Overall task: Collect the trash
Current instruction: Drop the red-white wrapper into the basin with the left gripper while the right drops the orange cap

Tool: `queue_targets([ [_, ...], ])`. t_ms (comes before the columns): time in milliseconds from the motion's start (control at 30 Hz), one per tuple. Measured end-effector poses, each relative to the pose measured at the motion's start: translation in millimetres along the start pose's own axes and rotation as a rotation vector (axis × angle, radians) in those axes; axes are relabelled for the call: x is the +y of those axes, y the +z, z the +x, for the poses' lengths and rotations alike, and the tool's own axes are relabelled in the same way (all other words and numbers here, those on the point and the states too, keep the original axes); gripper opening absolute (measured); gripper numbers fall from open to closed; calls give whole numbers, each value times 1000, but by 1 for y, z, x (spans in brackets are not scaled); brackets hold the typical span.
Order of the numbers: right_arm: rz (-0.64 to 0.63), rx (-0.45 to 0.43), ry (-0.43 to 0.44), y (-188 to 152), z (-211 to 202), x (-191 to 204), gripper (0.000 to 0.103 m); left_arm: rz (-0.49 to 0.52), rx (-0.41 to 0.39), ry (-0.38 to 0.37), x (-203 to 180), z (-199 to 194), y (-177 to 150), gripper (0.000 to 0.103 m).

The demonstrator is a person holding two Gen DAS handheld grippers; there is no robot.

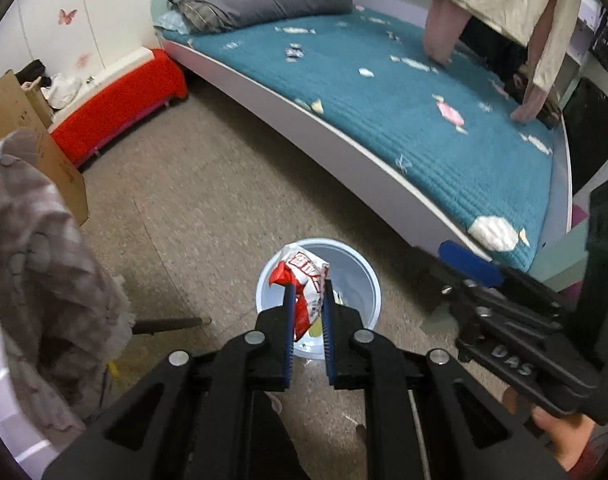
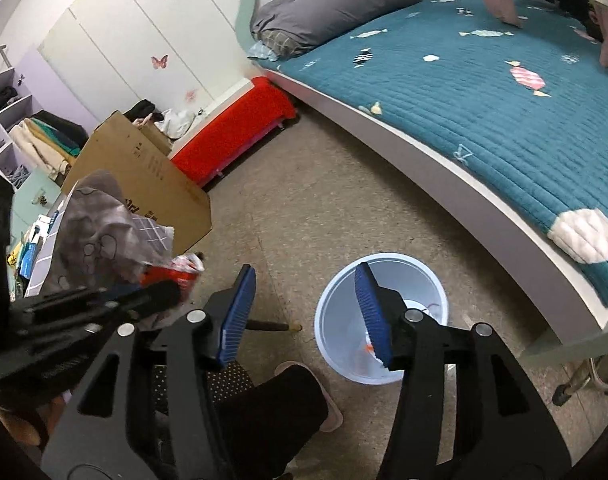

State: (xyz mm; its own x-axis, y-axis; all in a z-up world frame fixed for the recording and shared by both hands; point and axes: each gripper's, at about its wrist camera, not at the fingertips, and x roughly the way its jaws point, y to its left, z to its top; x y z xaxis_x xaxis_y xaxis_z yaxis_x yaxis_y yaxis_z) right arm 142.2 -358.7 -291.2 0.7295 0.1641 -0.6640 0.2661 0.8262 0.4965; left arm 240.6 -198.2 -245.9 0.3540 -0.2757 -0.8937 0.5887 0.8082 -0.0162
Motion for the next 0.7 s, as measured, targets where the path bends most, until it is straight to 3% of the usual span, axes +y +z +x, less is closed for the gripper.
queue_targets([
  [267,17,-59,-62,1,-12,-9,56,21,67,-50,-12,30,5,12],
  [533,45,-139,-82,7,-29,-17,58,48,41,-74,-27,30,18,15],
  [600,64,-148,-73,9,-33,-20,60,45,24,-69,-29,28,22,28],
  [667,92,-152,-59,11,-37,-24,61,46,8,-60,-31,24,22,70],
  [700,97,-154,-60,11,-39,-25,61,53,-9,-38,-32,21,21,71],
])
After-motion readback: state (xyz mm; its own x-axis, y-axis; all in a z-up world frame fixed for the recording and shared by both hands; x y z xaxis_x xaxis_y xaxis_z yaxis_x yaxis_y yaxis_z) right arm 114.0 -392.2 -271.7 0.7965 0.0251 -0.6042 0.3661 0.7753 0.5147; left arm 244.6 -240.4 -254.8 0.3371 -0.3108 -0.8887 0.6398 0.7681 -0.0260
